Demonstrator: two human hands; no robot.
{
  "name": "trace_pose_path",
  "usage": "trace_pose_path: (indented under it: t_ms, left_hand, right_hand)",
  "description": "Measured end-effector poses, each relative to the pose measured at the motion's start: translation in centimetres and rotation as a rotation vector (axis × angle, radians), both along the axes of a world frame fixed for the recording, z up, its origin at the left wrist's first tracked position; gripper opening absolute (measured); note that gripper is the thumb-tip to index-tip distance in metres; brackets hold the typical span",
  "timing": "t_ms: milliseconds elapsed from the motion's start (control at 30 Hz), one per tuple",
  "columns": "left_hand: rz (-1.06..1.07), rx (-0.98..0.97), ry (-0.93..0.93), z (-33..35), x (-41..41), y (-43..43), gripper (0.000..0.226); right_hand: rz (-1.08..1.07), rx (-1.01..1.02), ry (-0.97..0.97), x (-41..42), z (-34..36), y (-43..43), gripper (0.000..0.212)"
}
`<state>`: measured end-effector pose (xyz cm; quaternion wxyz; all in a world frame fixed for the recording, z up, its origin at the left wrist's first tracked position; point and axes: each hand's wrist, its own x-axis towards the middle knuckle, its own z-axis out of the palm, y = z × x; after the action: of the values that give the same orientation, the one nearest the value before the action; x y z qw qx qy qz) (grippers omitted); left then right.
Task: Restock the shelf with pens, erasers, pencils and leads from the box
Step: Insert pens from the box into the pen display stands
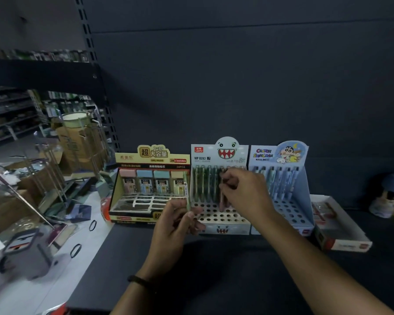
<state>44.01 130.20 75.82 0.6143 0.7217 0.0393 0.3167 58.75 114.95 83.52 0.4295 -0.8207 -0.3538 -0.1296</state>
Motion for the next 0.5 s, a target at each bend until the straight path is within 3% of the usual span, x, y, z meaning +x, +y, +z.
trace_pose_path:
  t_ms: [200, 367, 500]
  left_hand:
    - [0.032, -0.065, -0.012, -0.1, 0.0, 0.0, 0.014]
    - [0.044, -0.001, -0.029, -0.3, 0.0, 0.2, 0.019]
    - [0.096, 0.038, -0.052, -0.4, -0.1, 0.4, 0.019]
  right_hand:
    - [-0.064, -0.074, -0.111, -1.1, 2.2, 0.2, 0.022]
    - [0.237, 0.053, 0.061, -2.9, 2.7, 1.9, 0.038]
    - [0.292, 0.114, 0.127, -2.9, 2.1, 2.9, 0.037]
